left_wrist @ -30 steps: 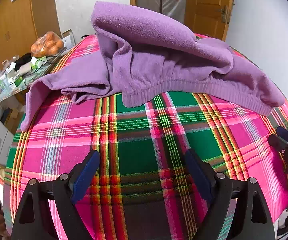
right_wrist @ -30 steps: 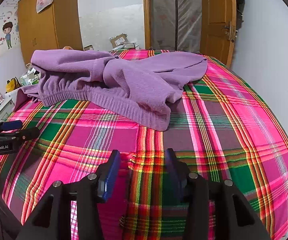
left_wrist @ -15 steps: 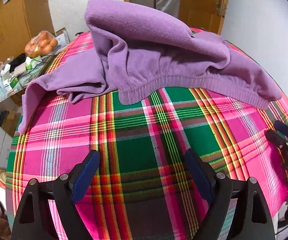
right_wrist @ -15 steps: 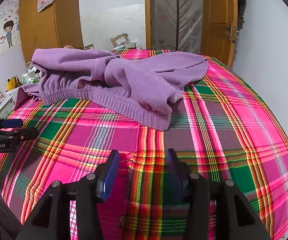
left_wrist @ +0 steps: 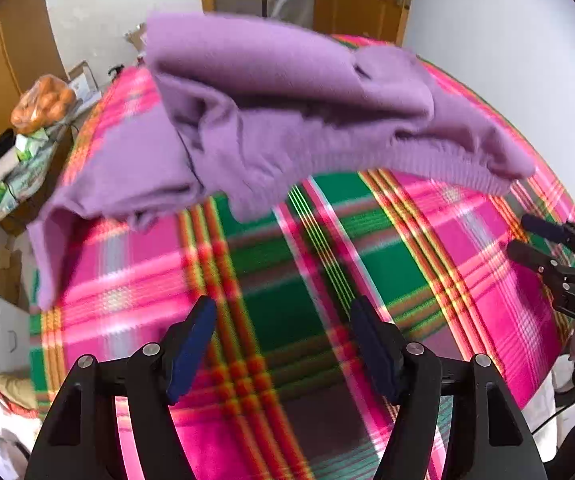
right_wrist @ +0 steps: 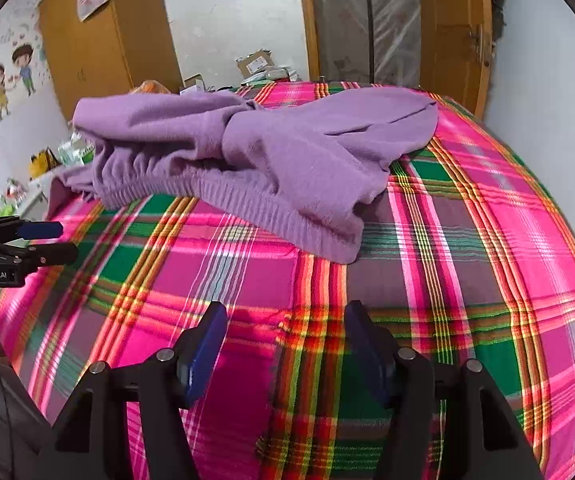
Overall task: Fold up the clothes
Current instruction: 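Reach both grippers to the sweatshirt hem and close on it, then lift the sweatshirt with both grippers and shake it out over the bed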
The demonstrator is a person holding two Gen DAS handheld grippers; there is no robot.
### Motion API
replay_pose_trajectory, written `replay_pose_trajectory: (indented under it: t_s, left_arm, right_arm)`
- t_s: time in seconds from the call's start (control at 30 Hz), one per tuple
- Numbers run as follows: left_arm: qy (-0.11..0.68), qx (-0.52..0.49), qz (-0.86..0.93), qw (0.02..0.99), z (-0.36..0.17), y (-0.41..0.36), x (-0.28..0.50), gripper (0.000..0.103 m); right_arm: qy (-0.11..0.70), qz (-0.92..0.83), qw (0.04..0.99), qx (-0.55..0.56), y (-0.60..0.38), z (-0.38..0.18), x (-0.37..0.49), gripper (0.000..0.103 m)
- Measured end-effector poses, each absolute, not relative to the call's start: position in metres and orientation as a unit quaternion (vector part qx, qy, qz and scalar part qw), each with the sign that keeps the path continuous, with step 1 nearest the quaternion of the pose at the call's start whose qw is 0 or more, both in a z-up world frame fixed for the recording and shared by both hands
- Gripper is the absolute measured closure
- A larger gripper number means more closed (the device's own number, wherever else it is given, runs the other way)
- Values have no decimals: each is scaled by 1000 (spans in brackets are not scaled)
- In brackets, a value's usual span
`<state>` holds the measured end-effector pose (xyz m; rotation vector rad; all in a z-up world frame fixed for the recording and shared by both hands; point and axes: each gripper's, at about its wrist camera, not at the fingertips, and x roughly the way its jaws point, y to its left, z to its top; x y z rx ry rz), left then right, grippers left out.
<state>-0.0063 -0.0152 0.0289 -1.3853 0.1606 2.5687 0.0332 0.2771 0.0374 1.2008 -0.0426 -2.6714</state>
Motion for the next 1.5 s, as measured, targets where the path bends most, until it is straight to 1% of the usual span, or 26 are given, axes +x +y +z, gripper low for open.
replay_pose_trajectory:
  t_s: [0.2,0.33,0.6,0.83,1.03,1.1,1.13,1.17,1.2,1.23,1.27,1.3,1.37,1.5]
  left_arm:
    - [57,-426,897,105,61,-29,-16,31]
    - [54,-413,904,102,67,-32,-30,31]
    - [56,-400,909,107,65,-33,-59,31]
    - [12,-386,914,127,74,-45,-75,31]
    - [3,-407,901,147,60,-39,-94,31]
    - [2,-422,893,156,54,-33,-99,31]
    - [2,-429,889,158,52,-30,-100,33]
    - [4,-435,886,162,49,-27,-102,43]
    - [5,-441,882,165,47,-25,-103,54]
    - [6,-446,879,168,46,-23,-103,61]
    - [7,-448,878,168,45,-23,-103,73]
    - [8,-450,877,169,44,-22,-103,85]
    - [9,-450,876,171,45,-23,-100,93]
    - [4,-433,883,179,61,-28,-86,96]
  right_arm:
    - [-31,-911,93,400,288,48,20,41]
    - [-38,-912,90,399,290,54,10,41]
    - [-37,-908,97,406,285,54,-8,41]
    - [-59,-908,93,404,295,56,-21,41]
    - [-55,-908,107,401,295,57,-27,41]
    - [-56,-905,111,406,297,55,-28,43]
    - [-56,-902,115,412,298,54,-30,52]
    - [-55,-900,115,416,298,53,-31,64]
    - [-54,-899,114,420,298,52,-31,69]
    - [-57,-898,115,421,300,52,-31,80]
    - [-64,-897,120,420,301,52,-30,88]
    - [-70,-896,125,420,302,52,-30,90]
    - [-74,-895,137,418,302,55,-27,92]
    - [-79,-891,173,413,296,64,-15,93]
